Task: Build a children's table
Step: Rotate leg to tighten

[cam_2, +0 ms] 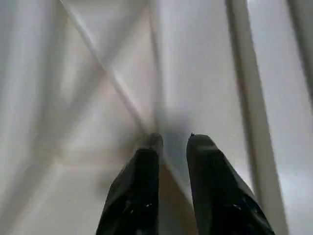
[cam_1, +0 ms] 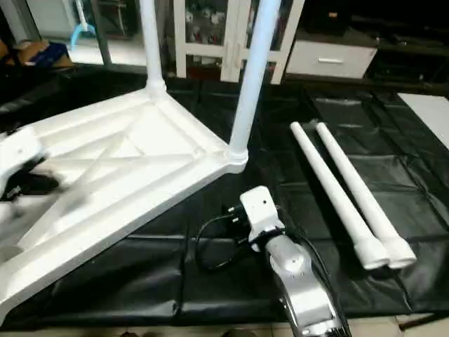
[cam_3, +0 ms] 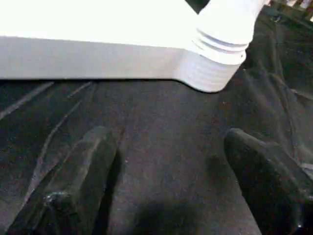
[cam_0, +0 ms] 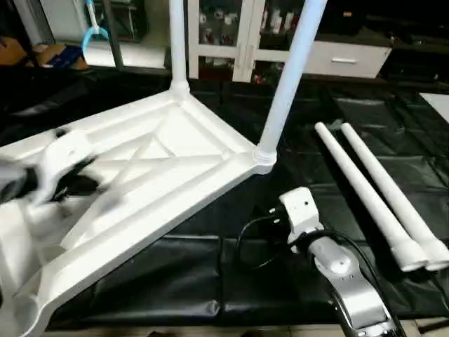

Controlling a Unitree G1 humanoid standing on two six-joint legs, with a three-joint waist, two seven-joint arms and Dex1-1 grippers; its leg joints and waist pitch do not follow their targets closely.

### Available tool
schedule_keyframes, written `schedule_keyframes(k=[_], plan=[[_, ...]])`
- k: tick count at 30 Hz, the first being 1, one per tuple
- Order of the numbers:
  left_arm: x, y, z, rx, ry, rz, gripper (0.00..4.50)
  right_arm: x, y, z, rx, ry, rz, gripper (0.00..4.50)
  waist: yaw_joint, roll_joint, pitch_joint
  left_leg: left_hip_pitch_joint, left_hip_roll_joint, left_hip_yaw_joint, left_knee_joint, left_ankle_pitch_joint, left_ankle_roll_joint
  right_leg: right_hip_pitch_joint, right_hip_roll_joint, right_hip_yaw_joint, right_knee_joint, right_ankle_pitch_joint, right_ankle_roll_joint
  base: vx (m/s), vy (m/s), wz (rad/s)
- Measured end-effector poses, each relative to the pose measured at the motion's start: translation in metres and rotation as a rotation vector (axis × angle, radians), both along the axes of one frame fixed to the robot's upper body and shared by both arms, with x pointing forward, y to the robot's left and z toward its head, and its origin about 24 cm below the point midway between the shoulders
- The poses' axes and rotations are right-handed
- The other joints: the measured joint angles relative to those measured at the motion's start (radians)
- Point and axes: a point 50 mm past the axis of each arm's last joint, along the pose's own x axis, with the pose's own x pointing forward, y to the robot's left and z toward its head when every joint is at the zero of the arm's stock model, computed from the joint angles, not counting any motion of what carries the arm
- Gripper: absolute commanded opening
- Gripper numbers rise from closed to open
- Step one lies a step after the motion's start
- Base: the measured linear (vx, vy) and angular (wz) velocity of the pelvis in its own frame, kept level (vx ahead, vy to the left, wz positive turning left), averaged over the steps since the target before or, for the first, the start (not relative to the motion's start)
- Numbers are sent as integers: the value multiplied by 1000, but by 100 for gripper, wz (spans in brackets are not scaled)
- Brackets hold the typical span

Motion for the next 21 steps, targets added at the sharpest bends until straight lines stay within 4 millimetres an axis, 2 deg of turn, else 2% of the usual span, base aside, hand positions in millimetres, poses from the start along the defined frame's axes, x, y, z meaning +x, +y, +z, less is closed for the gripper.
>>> schedule_keyframes(k=[3,6,7,8,11,13,21], plan=[[0,-5,-8,-29,4,33,103,1,2,1,6,-3,7,389,9,-2,1,0,0,0,-1,0,0,1,0,0,0,0,0,0,0,0],[9,-12,-17,-74,-32,119,103,2,4,3,12,-10,14,389,15,-5,2,0,0,1,0,1,-1,1,0,0,1,0,-1,0,0,0],[12,-10,-16,-67,-42,151,122,2,5,4,14,-11,18,389,14,-11,3,0,1,0,0,1,-2,1,0,0,2,1,-1,0,0,0],[12,-8,-16,-62,-45,169,133,2,5,3,14,-10,18,389,13,-12,3,1,1,0,0,1,-2,1,1,0,2,1,-1,0,0,0],[14,-6,-15,-80,-31,210,139,2,4,3,11,-8,20,389,6,-13,3,1,1,0,0,1,-2,2,1,0,2,1,-1,0,0,0],[13,-5,-15,-83,-17,228,167,1,4,2,12,-4,21,389,3,-14,3,1,0,0,0,1,-2,2,1,0,1,1,-1,0,0,0],[11,-3,-24,-58,37,278,218,0,3,1,8,0,24,389,3,-14,2,2,1,0,1,2,-2,3,1,0,2,1,-1,0,0,0]])
